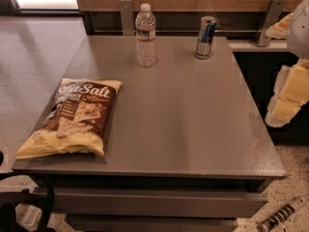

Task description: Move redbull can near brown chip bag

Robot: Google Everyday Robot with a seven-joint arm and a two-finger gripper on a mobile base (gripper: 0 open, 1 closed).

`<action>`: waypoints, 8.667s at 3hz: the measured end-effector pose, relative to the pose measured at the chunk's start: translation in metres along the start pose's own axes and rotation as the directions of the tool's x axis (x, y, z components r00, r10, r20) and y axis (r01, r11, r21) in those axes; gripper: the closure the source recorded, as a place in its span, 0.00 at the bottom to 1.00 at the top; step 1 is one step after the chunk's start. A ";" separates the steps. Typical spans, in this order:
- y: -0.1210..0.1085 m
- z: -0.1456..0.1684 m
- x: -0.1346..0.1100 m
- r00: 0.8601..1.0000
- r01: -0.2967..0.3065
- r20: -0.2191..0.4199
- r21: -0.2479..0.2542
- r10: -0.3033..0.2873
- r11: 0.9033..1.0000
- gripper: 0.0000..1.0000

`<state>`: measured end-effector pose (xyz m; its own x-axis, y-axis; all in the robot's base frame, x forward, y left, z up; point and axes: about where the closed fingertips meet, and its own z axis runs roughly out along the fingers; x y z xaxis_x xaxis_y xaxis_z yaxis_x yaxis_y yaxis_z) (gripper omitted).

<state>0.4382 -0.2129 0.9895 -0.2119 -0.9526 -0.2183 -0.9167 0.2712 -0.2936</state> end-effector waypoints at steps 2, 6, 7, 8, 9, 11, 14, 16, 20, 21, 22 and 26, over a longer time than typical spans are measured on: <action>-0.009 -0.001 0.005 0.999 -0.029 0.027 0.024 0.029 0.999 0.00; -0.188 0.049 0.022 0.695 -0.444 0.683 0.163 0.224 0.881 0.00; -0.214 0.063 0.008 0.611 -0.465 0.762 0.127 0.214 0.876 0.00; -0.231 0.081 0.001 0.540 -0.483 0.810 0.075 0.229 0.873 0.00; -0.231 0.081 0.001 0.540 -0.483 0.810 0.075 0.229 0.873 0.00; -0.279 0.129 -0.003 0.460 -0.509 0.857 0.040 0.232 0.860 0.00; -0.304 0.171 -0.031 0.354 -0.515 0.894 -0.058 0.273 0.855 0.00; -0.309 0.195 -0.053 0.297 -0.497 0.901 -0.136 0.316 0.857 0.00; -0.310 0.225 -0.070 0.279 -0.486 0.887 -0.200 0.368 0.851 0.38; -0.310 0.226 -0.073 0.279 -0.481 0.887 -0.203 0.369 0.853 0.62; -0.309 0.227 -0.077 0.278 -0.478 0.887 -0.206 0.369 0.854 0.85; -0.298 0.163 -0.076 0.293 -0.442 0.887 -0.205 0.356 0.874 1.00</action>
Offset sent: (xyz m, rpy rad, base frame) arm 0.0155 -0.0163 -0.0003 0.0583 -0.0352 -0.0489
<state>0.7829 -0.1994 0.9419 -0.0877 -0.0600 -0.9943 -0.7766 0.6293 0.0305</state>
